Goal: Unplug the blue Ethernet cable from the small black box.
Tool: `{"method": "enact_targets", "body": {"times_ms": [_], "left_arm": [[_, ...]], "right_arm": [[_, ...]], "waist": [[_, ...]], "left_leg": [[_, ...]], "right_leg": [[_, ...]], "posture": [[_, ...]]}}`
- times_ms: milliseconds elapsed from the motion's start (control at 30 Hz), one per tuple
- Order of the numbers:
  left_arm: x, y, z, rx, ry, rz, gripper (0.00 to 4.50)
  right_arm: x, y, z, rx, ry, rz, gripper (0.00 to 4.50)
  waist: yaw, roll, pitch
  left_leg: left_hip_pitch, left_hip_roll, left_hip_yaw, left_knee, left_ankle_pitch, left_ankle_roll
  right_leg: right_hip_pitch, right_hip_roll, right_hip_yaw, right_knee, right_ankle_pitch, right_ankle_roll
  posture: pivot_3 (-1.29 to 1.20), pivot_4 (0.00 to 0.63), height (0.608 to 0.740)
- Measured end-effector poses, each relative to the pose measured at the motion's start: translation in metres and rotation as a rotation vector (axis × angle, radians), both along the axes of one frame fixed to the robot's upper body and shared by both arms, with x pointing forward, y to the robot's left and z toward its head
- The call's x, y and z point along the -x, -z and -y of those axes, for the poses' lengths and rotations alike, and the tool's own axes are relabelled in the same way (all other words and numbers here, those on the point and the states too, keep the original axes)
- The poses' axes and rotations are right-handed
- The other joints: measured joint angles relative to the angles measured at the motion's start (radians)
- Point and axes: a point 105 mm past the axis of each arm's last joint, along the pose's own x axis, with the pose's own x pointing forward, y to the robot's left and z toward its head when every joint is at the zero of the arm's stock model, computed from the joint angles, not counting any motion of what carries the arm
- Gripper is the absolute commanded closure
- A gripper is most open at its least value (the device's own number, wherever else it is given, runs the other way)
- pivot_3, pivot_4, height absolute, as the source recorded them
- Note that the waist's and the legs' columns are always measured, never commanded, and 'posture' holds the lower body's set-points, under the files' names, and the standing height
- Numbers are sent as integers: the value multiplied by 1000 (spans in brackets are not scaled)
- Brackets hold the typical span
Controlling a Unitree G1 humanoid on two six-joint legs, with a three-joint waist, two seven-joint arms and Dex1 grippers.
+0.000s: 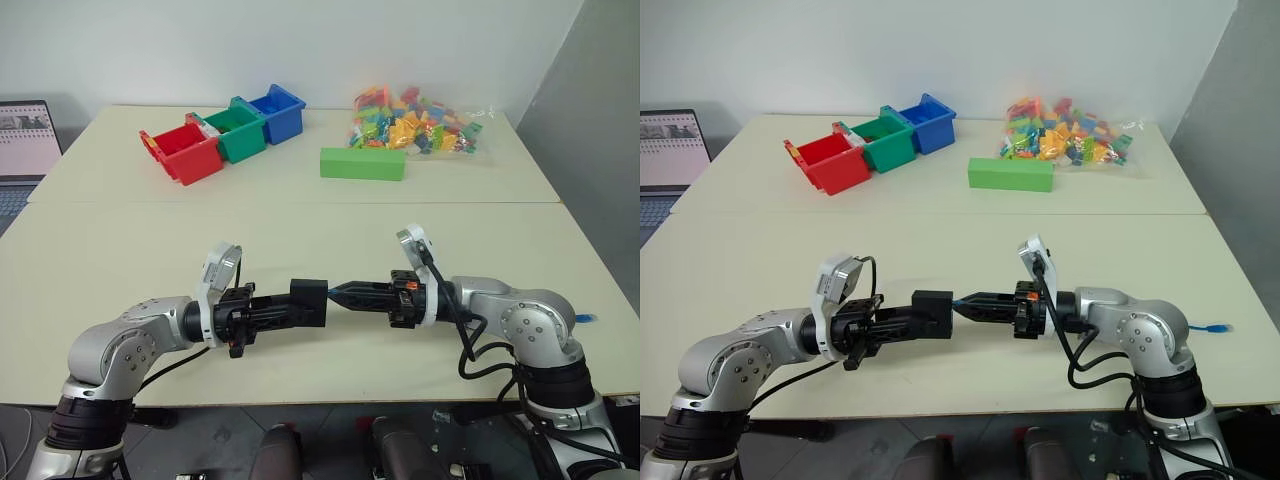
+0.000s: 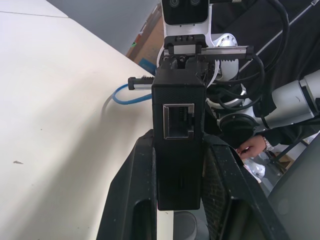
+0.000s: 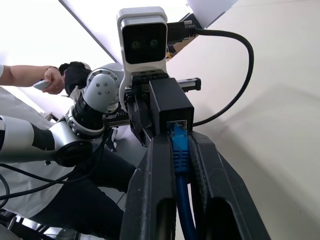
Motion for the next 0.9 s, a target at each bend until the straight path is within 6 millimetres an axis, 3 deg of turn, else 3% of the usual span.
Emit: {"method": "enact_targets", "body": {"times_ms": [233, 333, 533, 667, 800, 900], "left_arm": [[-9, -6, -22, 6, -129, 27, 3707], [-11, -8, -28, 11, -178, 28, 3707], [-24, 2, -33, -46, -304, 18, 3707], [-37, 17, -40, -112, -401, 16, 3707], [-50, 14, -38, -119, -460, 79, 3707], [-54, 12, -38, -130, -489, 113, 3707]], "right_arm": [[-11, 15, 22, 74, 82, -33, 4411], [-29, 13, 28, 64, 190, 26, 4411], [-127, -6, 43, 214, 698, 373, 4411], [-164, 18, 69, 430, 895, 474, 4411], [-177, 41, 76, 537, 954, 465, 3125], [-178, 41, 75, 531, 961, 468, 2448]], "waist": [[0, 0, 0], [-2, 0, 0], [-3, 0, 0], [6, 0, 0], [6, 0, 0], [5, 0, 0]], "left_leg": [[0, 0, 0, 0, 0, 0], [0, 0, 0, 0, 0, 0], [0, 0, 2, 0, 0, 0], [-1, 0, 2, -1, 0, 0], [-3, 0, 3, -1, 0, 0], [-3, 0, 4, -1, 0, 0]], "right_leg": [[0, 0, 0, 0, 0, 0], [0, 0, 0, 0, 0, 0], [-1, 0, 1, 0, 0, 0], [-1, -1, 2, -3, 2, -3], [-1, -1, 2, -5, 3, -5], [-1, -1, 2, -5, 3, -5]], "posture": [[0, 150, 740], [0, 150, 740], [0, 150, 740], [0, 150, 740], [0, 150, 740], [0, 150, 740]]}}
